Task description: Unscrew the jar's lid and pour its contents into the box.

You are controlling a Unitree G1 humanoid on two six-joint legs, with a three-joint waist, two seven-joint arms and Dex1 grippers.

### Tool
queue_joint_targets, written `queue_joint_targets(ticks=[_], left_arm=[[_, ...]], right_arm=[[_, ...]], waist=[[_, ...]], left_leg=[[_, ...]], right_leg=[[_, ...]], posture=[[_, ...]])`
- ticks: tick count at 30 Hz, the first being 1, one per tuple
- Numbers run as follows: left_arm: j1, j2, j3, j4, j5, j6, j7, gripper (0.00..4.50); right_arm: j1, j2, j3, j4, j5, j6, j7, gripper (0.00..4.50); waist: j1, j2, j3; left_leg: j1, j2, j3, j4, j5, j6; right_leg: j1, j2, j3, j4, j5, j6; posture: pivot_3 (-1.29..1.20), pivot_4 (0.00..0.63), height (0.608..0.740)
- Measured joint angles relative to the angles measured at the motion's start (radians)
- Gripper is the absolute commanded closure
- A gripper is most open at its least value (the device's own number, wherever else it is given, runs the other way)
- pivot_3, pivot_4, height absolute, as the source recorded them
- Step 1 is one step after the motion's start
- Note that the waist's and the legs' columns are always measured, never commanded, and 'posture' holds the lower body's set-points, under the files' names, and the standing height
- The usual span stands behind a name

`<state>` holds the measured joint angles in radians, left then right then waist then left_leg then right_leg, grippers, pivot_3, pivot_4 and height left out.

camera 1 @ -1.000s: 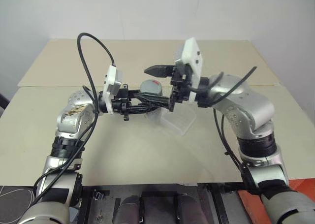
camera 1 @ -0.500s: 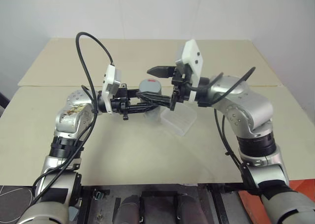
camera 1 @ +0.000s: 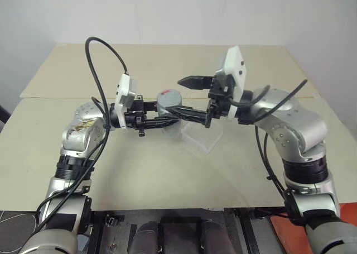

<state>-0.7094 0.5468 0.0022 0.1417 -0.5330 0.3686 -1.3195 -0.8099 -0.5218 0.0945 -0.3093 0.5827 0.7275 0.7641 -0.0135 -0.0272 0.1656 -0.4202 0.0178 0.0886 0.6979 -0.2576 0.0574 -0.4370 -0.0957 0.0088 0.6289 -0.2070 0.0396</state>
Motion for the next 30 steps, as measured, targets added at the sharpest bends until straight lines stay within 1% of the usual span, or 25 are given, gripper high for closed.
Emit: queue_joint_targets(ticks=[3,8,15,19,22,30], left_arm=[[0.005,0.005,0.002,-0.014,-0.005,0.0,-0.016,2.57],[0.004,0.004,0.001,-0.028,-0.006,0.0,-0.025,2.57],[0.005,0.002,0.001,-0.029,-0.005,-0.002,-0.018,2.57],[0.006,-0.003,0.001,-0.029,-0.001,-0.017,-0.013,2.57],[0.006,-0.005,-0.001,-0.028,0.0,-0.02,-0.008,2.57],[0.007,-0.007,-0.005,-0.028,0.001,-0.021,-0.008,2.57]], right_arm=[[0.011,-0.03,-0.045,0.026,-0.013,0.0,-0.015,0.06],[0.042,-0.054,-0.067,0.021,-0.008,0.0,0.001,0.06],[0.072,-0.087,-0.071,-0.024,0.034,0.0,0.076,0.06],[0.064,-0.057,-0.068,-0.044,0.057,0.0,0.074,0.06],[0.032,-0.026,-0.053,-0.044,0.057,0.0,0.06,0.06],[-0.021,0.053,0.024,-0.012,0.019,0.0,0.038,0.06]], waist=[[0.003,0.0,0.0],[0.001,0.0,0.0],[0.001,0.0,0.0],[0.001,0.0,0.0],[0.0,0.0,0.0],[0.001,0.0,0.0]], left_leg=[[0.0,0.0,0.0,0.0,0.0,0.0],[0.0,0.0,0.0,0.0,0.0,0.0],[0.0,0.0,0.0,0.001,0.0,0.0],[0.0,0.0,0.0,0.001,0.0,0.0],[0.0,0.0,-0.001,0.001,0.0,0.0],[-0.001,0.0,0.0,0.001,0.0,0.0]], right_leg=[[0.0,0.0,-0.001,0.0,0.0,0.0],[0.0,0.0,0.0,0.0,0.0,0.0],[0.0,0.0,0.0,-0.001,0.0,0.0],[0.0,0.0,0.0,-0.001,0.0,0.0],[0.0,0.0,0.0,-0.001,0.0,0.0],[0.0,0.0,0.0,0.001,0.0,0.0]], posture=[[0.0,0.15,0.74],[0.0,0.15,0.74],[0.0,0.15,0.74],[0.0,0.15,0.74],[0.0,0.15,0.74],[0.0,0.15,0.74]])
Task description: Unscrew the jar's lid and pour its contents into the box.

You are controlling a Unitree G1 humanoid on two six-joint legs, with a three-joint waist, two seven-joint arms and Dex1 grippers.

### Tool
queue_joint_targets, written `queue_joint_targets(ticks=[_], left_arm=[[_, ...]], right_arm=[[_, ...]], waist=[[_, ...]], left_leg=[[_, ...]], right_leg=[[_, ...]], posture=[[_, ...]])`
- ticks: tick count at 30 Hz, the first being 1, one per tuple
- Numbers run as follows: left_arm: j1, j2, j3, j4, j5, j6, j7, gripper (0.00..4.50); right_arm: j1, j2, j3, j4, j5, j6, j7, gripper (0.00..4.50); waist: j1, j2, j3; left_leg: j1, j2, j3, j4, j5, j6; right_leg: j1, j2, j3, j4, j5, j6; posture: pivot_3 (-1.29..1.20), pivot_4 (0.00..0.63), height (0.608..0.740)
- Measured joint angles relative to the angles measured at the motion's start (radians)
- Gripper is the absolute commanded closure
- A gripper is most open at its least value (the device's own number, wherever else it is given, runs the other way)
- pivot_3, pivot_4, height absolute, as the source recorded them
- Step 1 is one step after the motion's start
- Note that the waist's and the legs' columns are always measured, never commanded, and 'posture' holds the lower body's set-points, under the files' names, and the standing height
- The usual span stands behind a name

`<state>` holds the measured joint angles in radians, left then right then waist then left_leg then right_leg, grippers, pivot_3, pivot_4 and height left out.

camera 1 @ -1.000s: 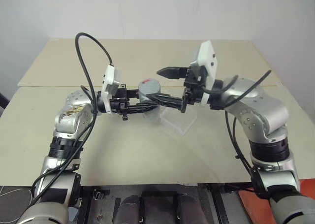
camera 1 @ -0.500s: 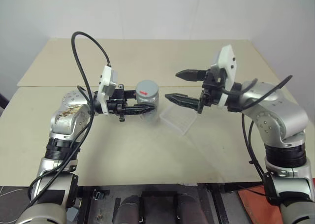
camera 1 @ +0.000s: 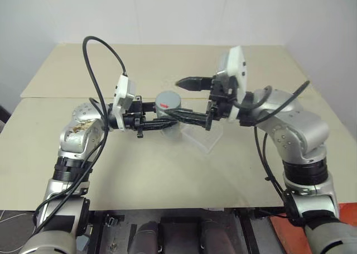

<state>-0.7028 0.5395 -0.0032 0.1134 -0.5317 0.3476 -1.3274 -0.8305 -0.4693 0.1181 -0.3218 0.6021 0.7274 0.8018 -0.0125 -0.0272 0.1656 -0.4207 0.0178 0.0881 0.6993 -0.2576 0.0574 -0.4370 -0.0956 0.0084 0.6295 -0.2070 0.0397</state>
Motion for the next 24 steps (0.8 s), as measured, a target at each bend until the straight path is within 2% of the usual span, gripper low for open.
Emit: queue_joint_targets(ticks=[7,10,12,14,19,24], left_arm=[[0.0,0.001,0.0,0.0,0.0,0.0,0.0,2.57],[0.0,0.001,0.0,0.0,0.0,0.0,0.0,2.57],[0.001,0.002,0.0,-0.001,0.0,0.0,0.003,2.57],[0.002,0.003,0.0,-0.001,0.0,0.0,0.003,2.57],[0.007,0.006,0.0,-0.002,0.0,0.0,0.002,2.57],[0.009,0.008,0.0,-0.006,0.0,0.0,0.001,2.57]], right_arm=[[-0.023,0.039,0.029,0.041,-0.032,0.0,-0.015,0.06],[-0.028,0.048,0.029,0.053,-0.032,0.0,-0.016,0.67],[-0.029,0.048,0.03,0.053,-0.03,0.001,-0.009,1.36],[-0.03,0.048,0.03,0.053,-0.028,0.002,-0.004,1.74],[-0.03,0.053,0.022,0.055,-0.011,0.025,-0.005,1.74],[-0.085,0.08,-0.066,0.08,0.051,0.082,-0.061,1.74]], waist=[[0.0,0.0,0.0],[0.0,0.0,0.0],[-0.001,0.0,0.0],[0.0,0.0,0.0],[0.0,0.0,0.0],[0.0,0.0,0.0]], left_leg=[[0.0,0.0,0.0,0.0,0.0,0.0],[0.0,0.0,0.0,0.0,0.0,0.0],[0.0,0.0,0.0,0.0,0.0,0.0],[0.0,0.0,0.0,0.0,0.0,0.0],[0.0,0.0,0.0,0.0,0.0,0.0],[0.0,0.0,0.0,0.0,0.0,0.0]], right_leg=[[0.0,0.0,0.0,0.0,0.0,0.0],[0.0,0.0,0.0,0.0,0.0,0.0],[0.0,0.0,0.0,0.0,0.0,0.0],[0.0,0.0,0.0,0.0,0.0,0.0],[0.0,0.0,0.0,0.0,0.0,0.0],[0.0,0.0,0.0,0.0,0.0,0.0]], posture=[[0.0,0.15,0.74],[0.0,0.15,0.74],[0.0,0.15,0.74],[0.0,0.15,0.74],[0.0,0.15,0.74],[0.0,0.15,0.74]])
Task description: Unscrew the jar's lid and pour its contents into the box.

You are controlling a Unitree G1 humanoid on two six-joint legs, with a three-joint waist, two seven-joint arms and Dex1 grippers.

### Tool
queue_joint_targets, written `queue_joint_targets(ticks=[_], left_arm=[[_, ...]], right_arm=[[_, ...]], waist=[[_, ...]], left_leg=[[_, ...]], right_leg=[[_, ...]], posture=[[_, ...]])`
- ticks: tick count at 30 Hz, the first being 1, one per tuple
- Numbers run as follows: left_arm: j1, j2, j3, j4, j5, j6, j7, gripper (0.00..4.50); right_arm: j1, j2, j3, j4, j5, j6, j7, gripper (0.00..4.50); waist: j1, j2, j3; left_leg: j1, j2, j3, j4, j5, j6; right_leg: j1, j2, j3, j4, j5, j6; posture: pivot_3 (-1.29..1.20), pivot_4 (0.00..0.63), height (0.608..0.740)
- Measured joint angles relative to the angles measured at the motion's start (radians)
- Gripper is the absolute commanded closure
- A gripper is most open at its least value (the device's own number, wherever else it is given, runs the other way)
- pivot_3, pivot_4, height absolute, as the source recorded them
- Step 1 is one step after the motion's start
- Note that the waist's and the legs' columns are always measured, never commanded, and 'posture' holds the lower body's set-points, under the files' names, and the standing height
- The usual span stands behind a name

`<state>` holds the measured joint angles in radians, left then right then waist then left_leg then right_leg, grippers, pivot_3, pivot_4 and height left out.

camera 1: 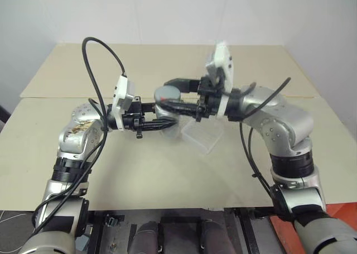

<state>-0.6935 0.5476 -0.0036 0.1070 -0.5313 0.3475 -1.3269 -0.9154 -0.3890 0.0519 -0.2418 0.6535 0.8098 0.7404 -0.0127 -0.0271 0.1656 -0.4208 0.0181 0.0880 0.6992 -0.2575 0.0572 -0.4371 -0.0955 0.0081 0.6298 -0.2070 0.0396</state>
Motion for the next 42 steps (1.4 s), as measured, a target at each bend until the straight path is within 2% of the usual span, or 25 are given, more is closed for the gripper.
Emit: queue_joint_targets(ticks=[3,7,13,17,21,22,23,26,30,34,35,36,38,40,42], left_arm=[[0.017,0.006,0.0,-0.005,0.001,0.0,0.005,2.57],[0.031,0.011,0.005,-0.008,0.001,0.0,0.026,2.57],[0.054,0.023,0.033,-0.031,0.001,0.0,0.082,2.57],[0.063,0.02,0.038,-0.039,0.001,0.0,0.12,2.57],[0.063,0.009,0.037,-0.04,0.012,-0.004,0.152,2.57],[0.063,0.006,0.037,-0.039,0.021,-0.006,0.162,2.57],[0.062,0.002,0.036,-0.039,0.025,-0.012,0.174,2.57],[0.06,-0.02,0.026,-0.039,0.049,-0.03,0.205,2.57],[0.029,-0.067,-0.004,-0.026,0.139,-0.117,0.275,2.57],[-0.042,-0.123,-0.075,0.079,0.352,-0.349,0.427,2.57],[-0.079,-0.119,-0.132,0.151,0.484,-0.488,0.52,2.57],[-0.143,-0.101,-0.215,0.262,0.676,-0.663,0.664,2.57],[-0.257,-0.066,-0.346,0.403,0.967,-0.9,0.908,2.57],[-0.392,-0.042,-0.506,0.524,1.265,-1.033,1.217,2.57],[-0.514,-0.042,-0.666,0.62,1.526,-1.07,1.508,2.57]], right_arm=[[-0.009,-0.033,-0.062,0.017,-0.015,-0.001,-0.056,1.74],[0.07,-0.106,-0.097,0.018,-0.083,-0.023,-0.104,1.74],[0.371,-0.228,-0.149,-0.009,-0.213,-0.046,-0.193,1.74],[0.542,-0.23,-0.153,-0.019,-0.294,-0.087,-0.256,1.74],[0.625,-0.192,-0.137,0.03,-0.362,-0.13,-0.304,1.74],[0.636,-0.187,-0.133,0.04,-0.374,-0.131,-0.31,1.03],[0.649,-0.187,-0.125,0.046,-0.387,-0.13,-0.311,0.88],[0.666,-0.203,-0.101,0.041,-0.397,-0.118,-0.291,0.03],[0.653,-0.305,-0.123,-0.041,-0.331,-0.042,-0.188,0.03],[0.567,-0.399,-0.182,-0.123,-0.183,0.09,-0.063,0.03],[0.54,-0.419,-0.19,-0.133,-0.135,0.127,-0.028,0.03],[0.497,-0.439,-0.192,-0.141,-0.077,0.167,0.014,0.03],[0.436,-0.457,-0.193,-0.161,-0.008,0.21,0.062,0.03],[0.396,-0.479,-0.184,-0.161,0.029,0.237,0.097,0.03],[0.37,-0.497,-0.164,-0.159,0.039,0.247,0.124,0.03]], waist=[[0.003,0.0,0.0],[0.004,0.0,0.0],[0.004,0.0,0.0],[-0.002,0.0,0.0],[-0.003,0.0,0.0],[-0.003,0.0,0.0],[-0.002,0.0,0.0],[-0.001,0.0,0.0],[0.002,0.0,0.0],[0.012,0.0,0.0],[0.014,-0.001,0.0],[0.018,-0.001,0.001],[0.022,-0.001,0.001],[0.026,-0.001,0.001],[0.033,-0.001,0.001]], left_leg=[[0.0,0.0,0.0,0.0,0.0,0.0],[-0.001,0.0,0.0,0.0,0.0,0.0],[-0.001,-0.001,0.0,0.0,0.0,0.0],[0.0,-0.001,0.0,0.0,0.0,0.0],[0.003,-0.001,0.001,0.0,0.0,-0.001],[0.003,-0.001,0.001,0.0,0.0,-0.001],[0.003,-0.001,0.001,0.0,0.0,-0.001],[0.003,-0.001,0.001,0.0,0.0,0.0],[0.003,-0.001,0.0,0.0,0.0,0.0],[0.005,-0.001,0.0,0.0,0.0,0.0],[0.006,-0.001,-0.001,0.0,0.0,0.0],[0.006,-0.002,-0.001,0.0,0.0,0.0],[0.006,-0.001,-0.001,-0.001,0.0,0.001],[0.005,-0.002,-0.001,-0.001,-0.001,0.002],[0.004,-0.002,-0.001,-0.001,-0.003,0.004]], right_leg=[[0.0,-0.001,0.0,0.0,0.0,0.0],[0.0,-0.001,-0.001,-0.001,0.0,0.0],[0.0,-0.001,0.0,-0.001,0.0,0.0],[-0.001,-0.001,0.002,-0.004,0.0,0.0],[0.001,0.0,0.003,-0.002,0.0,0.0],[0.001,0.0,0.003,-0.002,0.0,0.0],[0.001,0.0,0.003,-0.002,0.0,0.0],[0.001,0.0,0.003,-0.002,0.0,0.0],[0.001,0.0,0.003,-0.003,0.0,0.0],[0.004,0.0,0.002,-0.005,0.0,0.0],[0.006,0.0,0.002,-0.005,0.0,0.0],[0.006,0.0,0.002,-0.006,0.001,-0.001],[0.007,0.0,0.001,-0.008,0.002,-0.001],[0.008,-0.001,0.0,-0.011,0.003,0.0],[0.008,-0.002,0.0,-0.014,0.003,0.001]], posture=[[0.0,0.15,0.74],[0.0,0.15,0.74],[0.0,0.15,0.74],[0.0,0.15,0.74],[0.0,0.15,0.74],[0.0,0.15,0.74],[0.0,0.15,0.74],[0.0,0.15,0.74],[0.0,0.15,0.74],[0.0,0.15,0.74],[0.0,0.15,0.74],[0.0,0.15,0.74],[0.0,0.15,0.74],[0.0,0.15,0.74],[0.0,0.15,0.74]])
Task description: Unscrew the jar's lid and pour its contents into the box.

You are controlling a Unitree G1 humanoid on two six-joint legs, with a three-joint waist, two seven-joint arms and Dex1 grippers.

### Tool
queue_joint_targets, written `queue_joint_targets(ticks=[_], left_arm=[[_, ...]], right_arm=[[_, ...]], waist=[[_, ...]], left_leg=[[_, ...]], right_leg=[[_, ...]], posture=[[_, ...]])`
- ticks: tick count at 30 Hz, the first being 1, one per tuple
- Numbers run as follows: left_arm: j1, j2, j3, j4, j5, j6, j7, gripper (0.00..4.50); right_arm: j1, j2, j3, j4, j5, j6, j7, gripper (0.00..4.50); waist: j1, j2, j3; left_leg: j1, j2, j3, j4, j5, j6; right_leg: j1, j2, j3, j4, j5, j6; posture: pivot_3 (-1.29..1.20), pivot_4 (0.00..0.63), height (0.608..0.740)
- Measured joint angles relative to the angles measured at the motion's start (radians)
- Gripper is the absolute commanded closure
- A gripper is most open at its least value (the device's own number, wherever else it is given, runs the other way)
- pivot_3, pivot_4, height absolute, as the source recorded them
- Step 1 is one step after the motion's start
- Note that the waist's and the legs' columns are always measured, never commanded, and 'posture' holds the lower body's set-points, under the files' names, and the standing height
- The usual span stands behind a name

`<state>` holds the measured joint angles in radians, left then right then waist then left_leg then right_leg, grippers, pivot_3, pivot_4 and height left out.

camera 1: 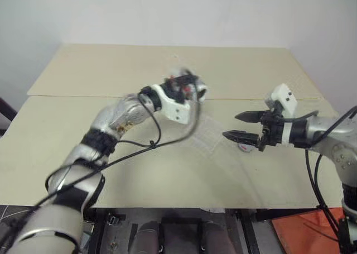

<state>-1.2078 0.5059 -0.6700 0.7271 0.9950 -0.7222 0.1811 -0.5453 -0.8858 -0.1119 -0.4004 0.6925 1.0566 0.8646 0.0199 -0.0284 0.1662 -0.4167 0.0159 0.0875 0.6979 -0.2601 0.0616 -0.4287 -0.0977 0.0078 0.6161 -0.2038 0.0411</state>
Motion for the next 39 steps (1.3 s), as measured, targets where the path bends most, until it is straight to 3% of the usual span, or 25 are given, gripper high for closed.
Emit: queue_joint_targets(ticks=[3,7,12,22,24,27,31,33,35,39], left_arm=[[-0.113,-0.059,-0.196,0.136,0.267,0.044,0.308,2.57],[-0.158,-0.157,-0.362,0.27,0.441,0.133,0.495,2.57],[-0.219,-0.192,-0.416,0.366,0.496,0.209,0.599,2.57],[-0.229,-0.204,-0.417,0.395,0.454,0.184,0.621,2.57],[-0.215,-0.195,-0.36,0.399,0.371,0.119,0.573,2.57],[-0.17,-0.149,-0.188,0.416,0.131,-0.009,0.391,2.57],[-0.059,-0.127,0.165,0.372,-0.373,-0.002,-0.073,2.57],[0.059,-0.165,0.364,0.212,-0.707,0.211,-0.365,2.57],[0.16,-0.204,0.501,0.047,-0.944,0.49,-0.508,2.57],[0.296,-0.265,0.741,-0.215,-1.239,0.968,-0.473,2.57]], right_arm=[[-0.03,-0.014,0.039,0.025,-0.001,0.01,0.024,0.03],[-0.056,-0.017,0.064,0.032,0.001,0.025,0.031,0.03],[-0.057,-0.017,0.058,0.032,0.03,0.037,0.021,0.03],[-0.022,-0.01,0.046,-0.004,0.054,0.032,-0.022,0.03],[-0.008,-0.01,0.046,-0.009,0.046,0.012,-0.026,0.03],[0.015,-0.01,0.044,-0.018,0.035,-0.023,-0.034,0.03],[0.02,-0.002,0.015,-0.019,0.027,-0.062,-0.053,0.03],[0.021,0.015,0.007,-0.019,0.027,-0.073,-0.068,0.03],[0.022,0.028,0.008,-0.019,0.027,-0.077,-0.077,0.03],[0.029,0.036,0.01,-0.02,0.026,-0.089,-0.082,0.03]], waist=[[0.003,0.0,0.0],[0.006,0.0,0.0],[0.006,0.0,0.0],[0.007,0.0,0.0],[0.006,0.0,0.0],[-0.002,0.0,0.0],[-0.01,0.001,-0.001],[-0.015,0.001,-0.001],[-0.017,0.001,-0.001],[-0.023,0.001,-0.001]], left_leg=[[-0.005,0.0,0.001,0.002,-0.001,0.002],[-0.017,0.0,0.002,0.007,0.0,0.0],[-0.019,0.0,0.003,0.007,-0.001,0.002],[-0.019,0.0,0.002,0.01,-0.001,0.002],[-0.019,0.001,0.001,0.011,-0.001,0.002],[-0.019,0.002,0.002,0.013,0.0,0.0],[-0.016,0.002,0.002,0.014,0.002,-0.004],[-0.015,0.003,0.001,0.015,0.003,-0.004],[-0.015,0.002,0.001,0.016,0.002,-0.004],[-0.015,0.002,-0.001,0.016,0.002,-0.004]], right_leg=[[-0.002,0.0,-0.001,0.0,0.002,0.003],[-0.012,0.0,-0.001,0.002,0.002,0.004],[-0.014,-0.001,-0.002,0.002,0.002,0.005],[-0.014,-0.001,-0.002,0.006,0.002,0.004],[-0.014,-0.001,-0.002,0.007,0.002,0.004],[-0.014,-0.003,-0.002,0.009,0.002,0.004],[-0.012,-0.003,-0.002,0.01,0.002,0.005],[-0.01,-0.003,-0.002,0.01,0.001,0.005],[-0.01,-0.003,-0.002,0.011,0.001,0.005],[-0.01,-0.002,-0.001,0.012,0.001,0.006]], posture=[[0.0,0.15,0.74],[0.0,0.15,0.74],[0.0,0.15,0.74],[0.0,0.15,0.74],[0.0,0.15,0.74],[0.0,0.15,0.74],[0.0,0.15,0.74],[0.0,0.15,0.74],[0.0,0.15,0.74],[0.0,0.15,0.74]])
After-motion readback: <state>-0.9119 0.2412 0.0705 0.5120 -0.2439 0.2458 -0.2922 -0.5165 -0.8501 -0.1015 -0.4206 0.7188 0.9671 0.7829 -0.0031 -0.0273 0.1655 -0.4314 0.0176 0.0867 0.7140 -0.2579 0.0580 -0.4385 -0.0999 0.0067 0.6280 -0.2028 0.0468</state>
